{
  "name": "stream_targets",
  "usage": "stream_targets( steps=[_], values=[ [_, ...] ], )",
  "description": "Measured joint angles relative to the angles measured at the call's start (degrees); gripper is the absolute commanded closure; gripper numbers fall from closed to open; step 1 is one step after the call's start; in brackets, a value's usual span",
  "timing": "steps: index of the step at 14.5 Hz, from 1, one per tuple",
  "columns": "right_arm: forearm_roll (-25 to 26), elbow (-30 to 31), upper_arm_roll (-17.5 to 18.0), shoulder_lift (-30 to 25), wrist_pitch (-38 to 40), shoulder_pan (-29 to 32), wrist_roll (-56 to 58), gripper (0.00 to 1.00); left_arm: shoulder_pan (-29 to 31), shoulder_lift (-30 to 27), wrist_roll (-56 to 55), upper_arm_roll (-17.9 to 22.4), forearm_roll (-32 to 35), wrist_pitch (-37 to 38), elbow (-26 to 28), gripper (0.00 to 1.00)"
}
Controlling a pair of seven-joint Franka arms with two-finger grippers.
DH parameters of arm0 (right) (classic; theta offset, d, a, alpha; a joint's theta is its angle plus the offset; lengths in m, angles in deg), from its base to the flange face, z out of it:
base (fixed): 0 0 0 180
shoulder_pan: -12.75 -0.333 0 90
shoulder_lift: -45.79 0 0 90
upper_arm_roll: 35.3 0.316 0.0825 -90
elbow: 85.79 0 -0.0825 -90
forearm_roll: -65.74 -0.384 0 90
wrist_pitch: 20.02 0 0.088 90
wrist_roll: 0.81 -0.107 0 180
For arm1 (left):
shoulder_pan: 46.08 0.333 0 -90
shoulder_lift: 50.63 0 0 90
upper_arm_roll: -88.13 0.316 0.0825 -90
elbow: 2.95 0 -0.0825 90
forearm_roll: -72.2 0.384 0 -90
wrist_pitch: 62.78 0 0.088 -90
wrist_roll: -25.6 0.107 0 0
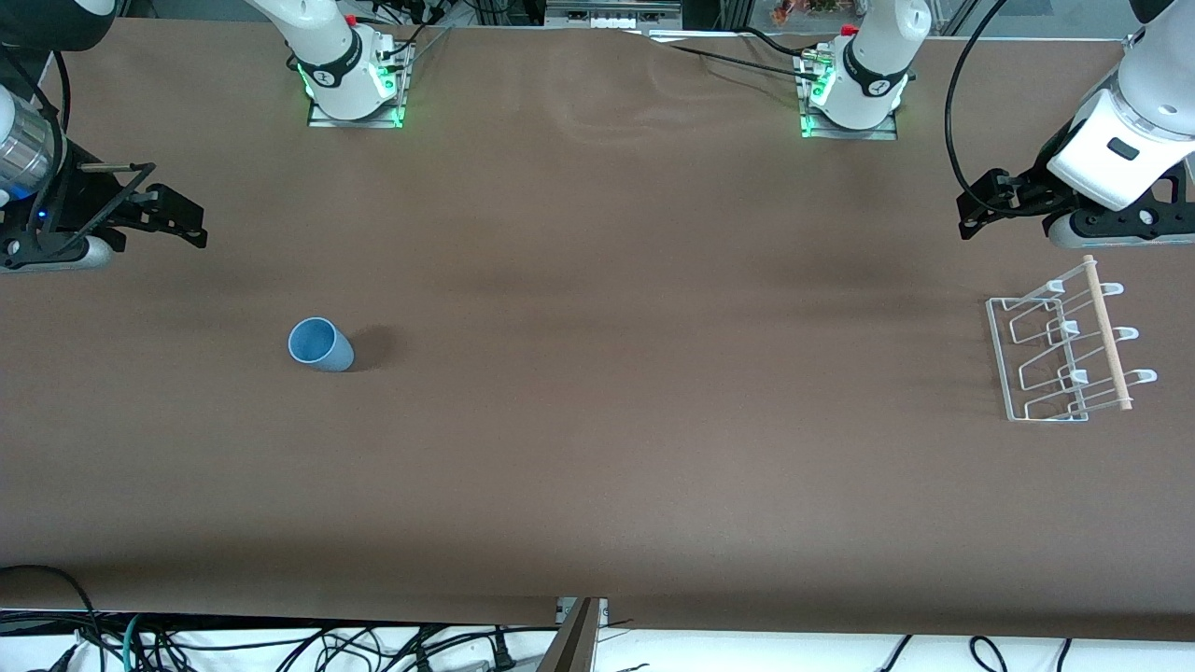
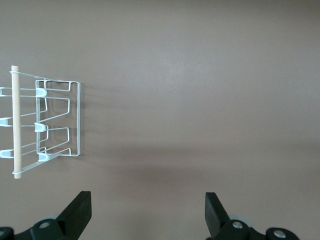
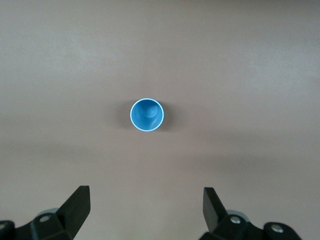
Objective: Transfer cup to left arm and place on rack
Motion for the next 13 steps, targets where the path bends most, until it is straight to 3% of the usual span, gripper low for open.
stream_targets(
  steps=[13],
  values=[
    [0.0, 0.0, 0.0, 0.0, 0.0, 0.0, 0.0, 0.0, 0.0, 0.0, -0.7, -0.3, 0.0, 0.4, 0.0, 0.0]
  ],
)
